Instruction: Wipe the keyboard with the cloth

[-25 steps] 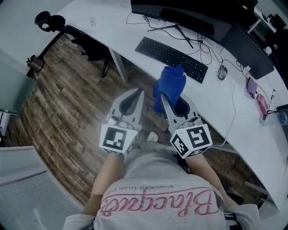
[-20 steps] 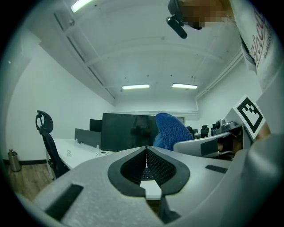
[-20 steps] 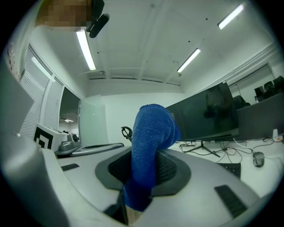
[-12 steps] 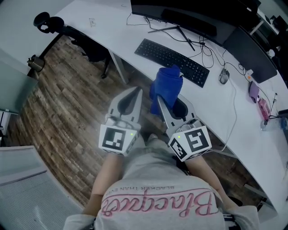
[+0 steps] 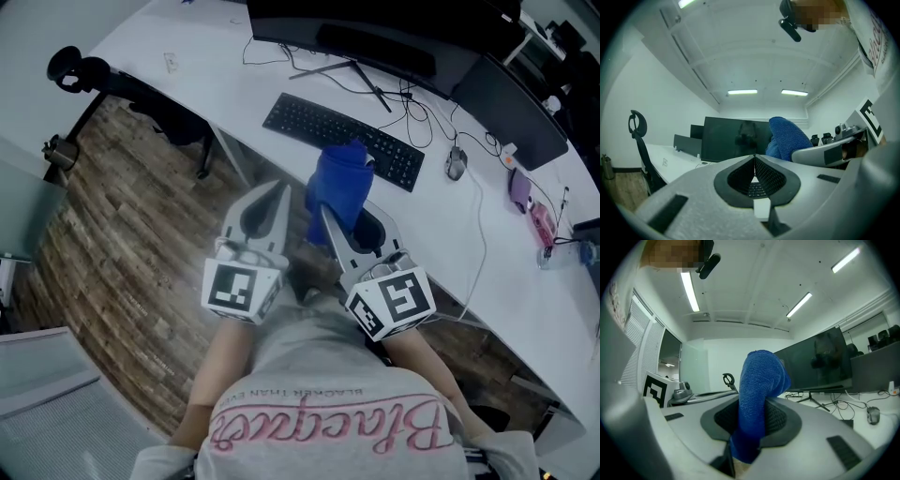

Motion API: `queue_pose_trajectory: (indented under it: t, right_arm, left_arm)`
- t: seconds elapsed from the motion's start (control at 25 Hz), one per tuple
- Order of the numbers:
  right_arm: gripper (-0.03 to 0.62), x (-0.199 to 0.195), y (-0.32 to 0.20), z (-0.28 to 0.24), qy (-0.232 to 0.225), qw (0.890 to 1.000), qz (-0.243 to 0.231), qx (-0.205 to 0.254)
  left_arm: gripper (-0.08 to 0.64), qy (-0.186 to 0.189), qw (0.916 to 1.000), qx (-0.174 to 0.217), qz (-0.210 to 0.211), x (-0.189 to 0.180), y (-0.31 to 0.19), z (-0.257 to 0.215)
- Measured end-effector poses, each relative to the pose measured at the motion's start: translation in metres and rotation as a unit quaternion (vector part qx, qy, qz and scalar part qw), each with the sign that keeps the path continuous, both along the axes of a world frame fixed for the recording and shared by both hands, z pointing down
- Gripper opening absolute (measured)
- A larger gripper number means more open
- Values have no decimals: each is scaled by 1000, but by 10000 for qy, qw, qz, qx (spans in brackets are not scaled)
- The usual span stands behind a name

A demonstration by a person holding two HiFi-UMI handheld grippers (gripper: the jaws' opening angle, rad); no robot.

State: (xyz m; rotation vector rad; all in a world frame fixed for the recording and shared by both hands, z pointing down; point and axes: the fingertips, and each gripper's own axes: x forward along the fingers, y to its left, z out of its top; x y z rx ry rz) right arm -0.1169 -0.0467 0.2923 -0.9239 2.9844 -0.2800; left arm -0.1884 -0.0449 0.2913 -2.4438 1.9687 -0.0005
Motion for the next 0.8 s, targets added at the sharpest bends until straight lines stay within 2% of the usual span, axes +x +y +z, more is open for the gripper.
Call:
queue_pose_trajectory:
  t: [0.32, 0.8]
  right_arm:
    - [100, -18, -40, 2, 101, 9997, 213, -24]
    - [100, -84, -119, 5, 206, 9983, 527, -154]
  left_arm:
    - [6, -56, 9997, -99, 211, -19, -45, 4]
    - [6, 11, 9983, -239, 525, -85, -128, 9]
